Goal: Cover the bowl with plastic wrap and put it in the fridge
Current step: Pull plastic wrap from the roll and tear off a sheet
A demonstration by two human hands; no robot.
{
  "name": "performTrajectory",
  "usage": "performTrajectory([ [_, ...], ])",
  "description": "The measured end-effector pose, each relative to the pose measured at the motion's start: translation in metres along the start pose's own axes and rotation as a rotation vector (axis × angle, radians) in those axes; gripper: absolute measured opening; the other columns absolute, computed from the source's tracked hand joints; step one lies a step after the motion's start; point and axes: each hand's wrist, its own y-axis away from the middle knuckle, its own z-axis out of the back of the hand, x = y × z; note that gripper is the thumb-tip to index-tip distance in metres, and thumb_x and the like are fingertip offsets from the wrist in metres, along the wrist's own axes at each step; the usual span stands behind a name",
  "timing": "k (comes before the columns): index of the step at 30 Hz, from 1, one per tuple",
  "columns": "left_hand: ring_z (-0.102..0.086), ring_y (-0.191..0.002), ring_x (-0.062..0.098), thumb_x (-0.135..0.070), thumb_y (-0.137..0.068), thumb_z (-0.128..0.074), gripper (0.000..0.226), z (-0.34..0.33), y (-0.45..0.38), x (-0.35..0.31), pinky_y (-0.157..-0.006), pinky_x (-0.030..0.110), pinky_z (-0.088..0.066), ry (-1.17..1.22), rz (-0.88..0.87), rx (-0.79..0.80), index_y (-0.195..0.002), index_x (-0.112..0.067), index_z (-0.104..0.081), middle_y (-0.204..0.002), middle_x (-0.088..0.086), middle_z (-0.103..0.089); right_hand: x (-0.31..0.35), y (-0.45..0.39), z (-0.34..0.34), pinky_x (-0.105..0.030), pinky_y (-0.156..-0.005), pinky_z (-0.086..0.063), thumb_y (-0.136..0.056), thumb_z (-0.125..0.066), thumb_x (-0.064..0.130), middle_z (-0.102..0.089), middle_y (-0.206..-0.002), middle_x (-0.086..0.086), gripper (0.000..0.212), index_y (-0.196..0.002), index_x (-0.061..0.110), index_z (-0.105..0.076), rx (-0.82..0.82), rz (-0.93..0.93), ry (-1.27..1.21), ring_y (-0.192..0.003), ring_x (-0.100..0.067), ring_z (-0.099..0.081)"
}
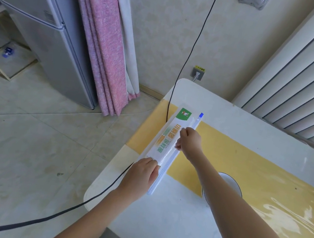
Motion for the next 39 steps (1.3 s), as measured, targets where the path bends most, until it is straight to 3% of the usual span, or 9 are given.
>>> performTrajectory([
  [4, -0.025, -0.056, 0.013, -0.016, -0.098, -0.038, 0.040, 0.010, -0.011, -0.016, -0.053, 0.023, -0.020, 0.300, 0.194, 0.062, -0.062, -0.021, -0.021, -0.058, -0.006, -0.024, 0.015, 0.006, 0.008, -0.026, -0.050, -0.049, -0.096, -0.033, 0.010, -0.052, -0.060, -0.011, 0.024, -0.074, 0.007, -0.043, -0.008, 0.076, -0.111, -0.052, -0.020, -0.053],
  [8, -0.025, -0.054, 0.014, -0.021, -0.098, -0.041, 0.037, 0.032, -0.024, -0.030, -0.054, 0.030, -0.026, 0.699, 0.390, 0.177, -0.064, -0.017, -0.029, -0.055, -0.004, -0.027, 0.033, 0.009, 0.019, -0.018, -0.042, -0.044, -0.096, -0.032, 0.008, -0.050, -0.060, -0.012, 0.022, -0.076, 0.008, -0.044, -0.005, 0.147, -0.185, -0.049, -0.019, -0.051],
  [10, -0.026, -0.052, 0.011, -0.024, -0.099, -0.043, 0.036, 0.042, -0.029, -0.031, -0.051, 0.023, -0.028, 0.836, 0.470, 0.198, -0.064, -0.018, -0.035, -0.051, -0.011, -0.028, 0.043, 0.012, 0.023, -0.019, -0.043, -0.043, -0.096, -0.032, 0.008, -0.049, -0.058, -0.013, 0.023, -0.076, 0.008, -0.044, -0.009, 0.189, -0.212, -0.047, -0.017, -0.049],
  [14, -0.032, -0.048, 0.005, -0.028, -0.088, -0.049, 0.042, 0.058, -0.042, -0.037, -0.055, 0.022, -0.029, 1.173, 0.559, 0.135, -0.047, -0.027, -0.047, -0.048, -0.013, -0.033, 0.060, 0.021, 0.037, -0.019, -0.042, -0.036, -0.095, -0.035, 0.008, -0.045, -0.051, -0.009, 0.029, -0.067, 0.011, -0.040, -0.059, 0.224, -0.358, -0.042, -0.015, -0.041],
  [19, -0.028, -0.042, 0.007, -0.017, -0.085, -0.051, 0.040, 0.076, -0.055, -0.047, -0.046, 0.019, -0.031, 1.647, 0.618, 0.020, -0.047, -0.022, -0.041, -0.047, -0.007, -0.029, 0.078, 0.035, 0.054, -0.022, -0.045, -0.028, -0.095, -0.036, 0.009, -0.040, -0.055, -0.010, 0.035, -0.060, 0.013, -0.036, -0.078, 0.265, -0.556, -0.037, -0.011, -0.034],
  [24, -0.014, -0.060, 0.011, -0.020, -0.082, -0.053, 0.026, 0.103, -0.069, -0.061, -0.050, 0.021, -0.026, 1.728, 0.581, -0.055, -0.058, -0.021, -0.042, -0.056, -0.006, -0.028, 0.107, 0.049, 0.066, -0.019, -0.042, -0.025, -0.096, -0.036, 0.009, -0.036, -0.055, -0.007, 0.033, -0.064, 0.015, -0.034, -0.041, 0.310, -0.684, -0.038, -0.011, -0.028],
  [27, -0.035, -0.044, 0.008, -0.018, -0.090, -0.047, 0.037, 0.118, -0.076, -0.070, -0.044, 0.018, -0.031, 1.778, 0.486, -0.044, -0.053, -0.021, -0.048, -0.051, -0.007, -0.039, 0.123, 0.057, 0.074, -0.018, -0.041, -0.025, -0.097, -0.038, 0.010, -0.033, -0.046, 0.001, 0.033, -0.065, 0.015, -0.034, -0.034, 0.330, -0.750, -0.038, -0.012, -0.026],
  [32, -0.031, -0.049, 0.010, -0.025, -0.072, -0.058, 0.019, 0.142, -0.083, -0.090, -0.049, 0.021, -0.026, 1.773, 0.413, -0.097, -0.057, -0.022, -0.047, -0.060, -0.003, -0.036, 0.150, 0.069, 0.088, -0.022, -0.043, -0.022, -0.095, -0.040, 0.010, -0.029, -0.049, 0.001, 0.032, -0.065, 0.015, -0.033, -0.018, 0.387, -0.815, -0.044, -0.016, -0.023],
  [39, -0.028, -0.038, 0.004, -0.022, -0.080, -0.054, 0.028, 0.171, -0.094, -0.112, -0.042, 0.019, -0.020, 1.790, 0.237, 0.001, -0.052, -0.025, -0.053, -0.046, -0.010, -0.033, 0.180, 0.084, 0.110, -0.019, -0.040, -0.025, -0.097, -0.041, 0.013, -0.032, -0.044, 0.006, 0.035, -0.062, 0.016, -0.037, -0.005, 0.484, -0.816, -0.035, -0.011, -0.028],
])
